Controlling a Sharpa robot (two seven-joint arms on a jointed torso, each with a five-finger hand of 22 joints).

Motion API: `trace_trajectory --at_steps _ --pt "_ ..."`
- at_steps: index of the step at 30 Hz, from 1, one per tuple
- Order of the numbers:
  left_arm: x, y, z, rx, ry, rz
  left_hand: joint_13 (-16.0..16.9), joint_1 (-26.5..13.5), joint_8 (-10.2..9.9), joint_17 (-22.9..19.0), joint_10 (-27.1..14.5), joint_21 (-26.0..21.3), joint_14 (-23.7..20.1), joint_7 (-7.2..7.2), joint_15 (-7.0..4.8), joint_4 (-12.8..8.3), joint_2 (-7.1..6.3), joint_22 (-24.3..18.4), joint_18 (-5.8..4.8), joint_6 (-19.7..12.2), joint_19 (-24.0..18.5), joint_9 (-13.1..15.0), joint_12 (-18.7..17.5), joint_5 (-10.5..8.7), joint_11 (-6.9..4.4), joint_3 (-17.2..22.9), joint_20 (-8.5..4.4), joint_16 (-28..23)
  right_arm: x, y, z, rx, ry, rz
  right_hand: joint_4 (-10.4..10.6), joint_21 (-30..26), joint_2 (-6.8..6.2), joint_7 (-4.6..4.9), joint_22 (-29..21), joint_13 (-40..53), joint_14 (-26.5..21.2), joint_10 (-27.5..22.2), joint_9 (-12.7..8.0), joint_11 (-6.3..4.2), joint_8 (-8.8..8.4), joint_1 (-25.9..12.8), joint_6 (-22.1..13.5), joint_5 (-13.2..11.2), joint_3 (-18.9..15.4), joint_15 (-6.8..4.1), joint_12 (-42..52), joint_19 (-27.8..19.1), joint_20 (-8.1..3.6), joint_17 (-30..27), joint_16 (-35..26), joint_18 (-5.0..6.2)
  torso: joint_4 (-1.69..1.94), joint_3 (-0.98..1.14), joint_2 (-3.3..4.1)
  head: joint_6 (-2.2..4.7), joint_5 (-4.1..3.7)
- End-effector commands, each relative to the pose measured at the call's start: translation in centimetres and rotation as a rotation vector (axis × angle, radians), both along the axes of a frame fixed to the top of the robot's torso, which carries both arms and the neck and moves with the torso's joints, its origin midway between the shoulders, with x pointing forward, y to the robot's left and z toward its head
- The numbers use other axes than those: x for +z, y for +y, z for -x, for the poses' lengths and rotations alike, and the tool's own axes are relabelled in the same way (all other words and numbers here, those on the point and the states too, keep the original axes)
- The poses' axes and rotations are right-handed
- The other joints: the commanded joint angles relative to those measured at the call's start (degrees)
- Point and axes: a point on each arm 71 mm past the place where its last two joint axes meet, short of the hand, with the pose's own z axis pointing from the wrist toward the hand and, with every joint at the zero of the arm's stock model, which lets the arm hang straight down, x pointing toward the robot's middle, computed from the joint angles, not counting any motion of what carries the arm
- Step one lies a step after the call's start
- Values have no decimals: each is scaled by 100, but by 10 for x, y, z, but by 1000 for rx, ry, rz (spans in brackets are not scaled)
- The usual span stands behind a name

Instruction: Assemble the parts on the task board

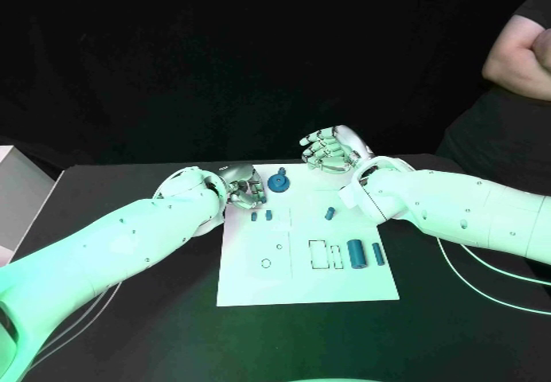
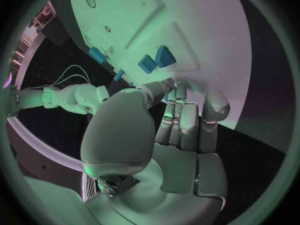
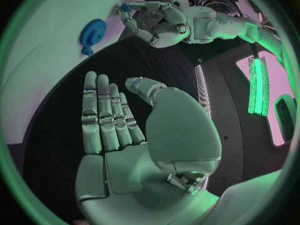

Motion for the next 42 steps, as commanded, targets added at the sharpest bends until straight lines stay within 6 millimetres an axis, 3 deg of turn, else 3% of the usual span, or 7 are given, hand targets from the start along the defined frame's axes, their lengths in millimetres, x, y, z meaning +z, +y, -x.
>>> trace_trajectory --at_steps 1,15,19,32,37,42 --pt "-5 -1 3 -3 30 -36 -2 21 5 -20 41 -44 -31 -20 23 -36 57 -9 -26 3 -9 -9 -39 -10 -10 -3 18 -17 0 0 1 15 -5 1 -33 -21 10 54 -5 -5 24 -11 -5 -10 11 -24 9 39 7 5 -14 -45 12 -5 -16 -30 0 -6 2 -1 -8" --pt "-3 -5 6 -22 24 -13 -3 22 -22 -113 30 -115 -84 -6 35 -43 45 -67 -6 -16 -68 -16 -70 -14 5 -15 19 -42 1 0 1 14 -5 1 -33 -21 10 54 -5 -5 24 -11 -5 -10 11 -24 9 39 7 5 -14 -45 12 -5 -16 -30 1 -1 -3 -14 -10" --pt "-2 -5 6 -21 20 -4 -9 32 -131 -253 -31 -221 -190 40 75 -52 32 -149 19 -124 -163 -55 -168 -14 52 -21 37 -85 1 0 1 14 -5 1 -33 -21 10 54 -5 -5 24 -11 -5 -10 11 -24 9 39 7 5 -14 -45 12 -5 -16 -30 -1 0 0 -6 -10" --pt "-5 7 2 21 19 -15 -3 39 -204 -425 -79 -321 -312 87 109 -57 19 -228 42 -180 -251 -82 -222 -15 95 -30 62 -139 0 -1 1 12 -4 2 -33 -21 10 54 -5 -5 24 -11 -5 -10 11 -24 9 39 7 5 -14 -45 12 -5 -16 -30 1 -1 -2 0 -18" --pt "-5 14 -1 45 5 -7 24 45 -409 -500 -123 -375 -376 155 159 -57 -19 -273 56 -435 -303 -161 -268 -16 149 -32 111 -144 0 -2 1 13 0 4 -43 -19 6 54 -10 -26 35 -7 -9 -10 11 -25 9 39 6 5 -18 -48 12 -16 -38 -28 2 -6 -4 9 -16" --pt "-3 22 -3 68 -18 22 22 39 -546 -974 -308 -611 -699 167 188 -40 -63 -462 116 -654 -505 -205 -344 -18 178 -28 142 -288 -1 -4 1 17 9 13 -108 4 -1 45 -5 -54 72 16 -12 -20 17 38 20 24 6 -11 -14 -30 -1 -30 -61 -20 4 -11 -7 23 -15"
